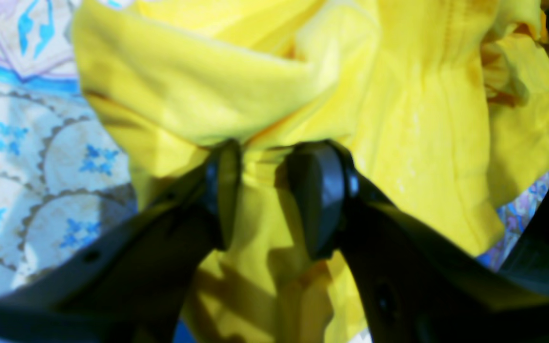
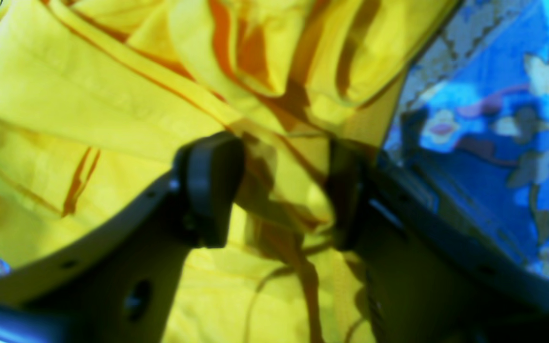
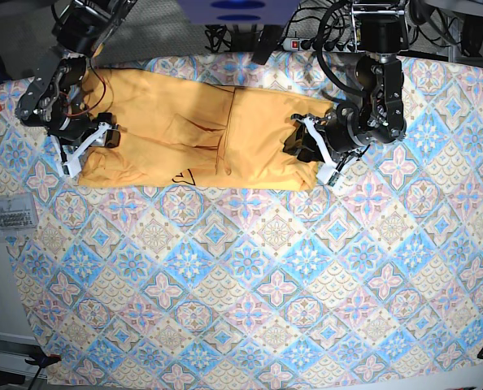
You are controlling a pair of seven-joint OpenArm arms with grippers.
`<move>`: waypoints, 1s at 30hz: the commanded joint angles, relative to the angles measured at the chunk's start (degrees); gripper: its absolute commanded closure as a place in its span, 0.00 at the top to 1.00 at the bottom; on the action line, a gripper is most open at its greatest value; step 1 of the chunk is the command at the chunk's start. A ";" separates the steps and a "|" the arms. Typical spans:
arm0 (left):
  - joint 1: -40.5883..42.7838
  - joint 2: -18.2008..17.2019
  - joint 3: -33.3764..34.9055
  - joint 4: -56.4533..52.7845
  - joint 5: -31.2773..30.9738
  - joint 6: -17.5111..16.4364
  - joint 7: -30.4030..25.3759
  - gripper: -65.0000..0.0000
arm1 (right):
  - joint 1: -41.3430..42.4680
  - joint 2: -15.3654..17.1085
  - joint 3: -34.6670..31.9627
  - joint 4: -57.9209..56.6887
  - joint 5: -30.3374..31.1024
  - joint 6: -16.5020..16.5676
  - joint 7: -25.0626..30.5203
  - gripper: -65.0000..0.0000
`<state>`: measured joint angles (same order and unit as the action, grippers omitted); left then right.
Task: Fold the T-shirt properly
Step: 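Adjust the right gripper's grip on the strip's end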
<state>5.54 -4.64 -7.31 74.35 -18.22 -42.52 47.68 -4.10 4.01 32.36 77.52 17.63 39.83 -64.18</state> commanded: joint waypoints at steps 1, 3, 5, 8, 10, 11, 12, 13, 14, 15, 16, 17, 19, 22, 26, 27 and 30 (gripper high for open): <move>-0.05 -0.23 -0.03 -0.37 4.37 2.52 3.00 0.35 | -0.17 -0.36 -0.40 -0.02 -0.53 0.17 -3.64 0.41; -0.05 -0.23 -0.03 -0.37 4.37 2.52 3.00 0.35 | -0.17 -0.54 -0.40 0.95 -0.53 0.17 -5.14 0.33; -0.05 -0.23 -0.03 -0.37 4.37 2.52 3.00 0.35 | -0.25 -0.63 -0.40 2.70 -0.44 0.17 -5.84 0.27; -0.05 -0.23 -0.03 -0.37 4.37 2.52 3.00 0.35 | -0.17 -0.63 -0.40 5.08 -0.44 0.17 -8.39 0.25; -0.05 -0.23 -0.03 -0.37 4.37 2.52 3.00 0.35 | -0.08 -0.63 -0.40 6.04 -0.44 0.17 -9.44 0.25; -0.05 -0.15 -0.03 -0.37 4.37 2.52 3.00 0.35 | -0.08 -0.63 -0.23 6.48 -0.44 0.17 -9.53 0.24; -0.05 -0.15 -0.03 -0.37 4.37 2.52 3.00 0.35 | -0.08 -0.63 -0.23 6.75 -0.44 0.17 -9.53 0.22; -0.05 -0.15 -0.03 -0.37 4.37 2.52 3.00 0.35 | -0.08 -0.63 -0.32 6.84 -0.44 0.17 -9.53 0.19; -0.05 -0.15 -0.03 -0.37 4.37 2.52 3.00 0.35 | 0.01 -0.63 -0.32 6.84 -0.35 0.17 -9.62 0.16; -0.13 -0.15 -0.03 -0.37 4.37 2.52 3.00 0.35 | 0.36 -0.63 -0.32 6.84 -0.35 0.17 -9.53 0.11; -0.13 -0.15 -0.03 -0.37 4.37 2.52 3.00 0.35 | 1.15 -0.63 -0.23 6.84 -0.35 0.17 -9.71 0.07; -0.13 -0.15 -0.03 -0.37 4.37 2.52 3.00 0.35 | 1.59 -0.63 -0.23 6.84 -0.35 0.17 -9.80 0.02; -0.13 -0.15 -0.03 -0.37 4.28 2.52 3.00 0.35 | 2.21 -0.63 -0.32 6.84 -0.35 0.17 -10.06 0.00; -0.13 -0.15 -0.03 -0.37 4.28 2.52 3.00 0.35 | 3.97 -0.63 -0.32 6.84 -0.35 0.17 -12.17 0.00; -0.13 -0.15 -0.03 -0.37 4.28 2.52 3.00 0.35 | 5.02 -0.71 -0.32 8.59 -0.35 0.17 -12.87 0.00; -0.13 -0.15 -0.12 -0.37 4.20 2.52 3.00 0.35 | 4.93 -0.71 -0.32 10.35 -0.35 0.17 -12.96 0.00; -0.13 -0.06 -0.12 -0.37 3.93 2.52 3.00 0.35 | 4.76 -0.71 -0.14 15.19 -0.35 0.17 -14.45 0.00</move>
<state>5.54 -4.60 -7.35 74.35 -18.39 -42.52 47.55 -0.12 2.68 32.05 91.81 17.21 39.90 -78.96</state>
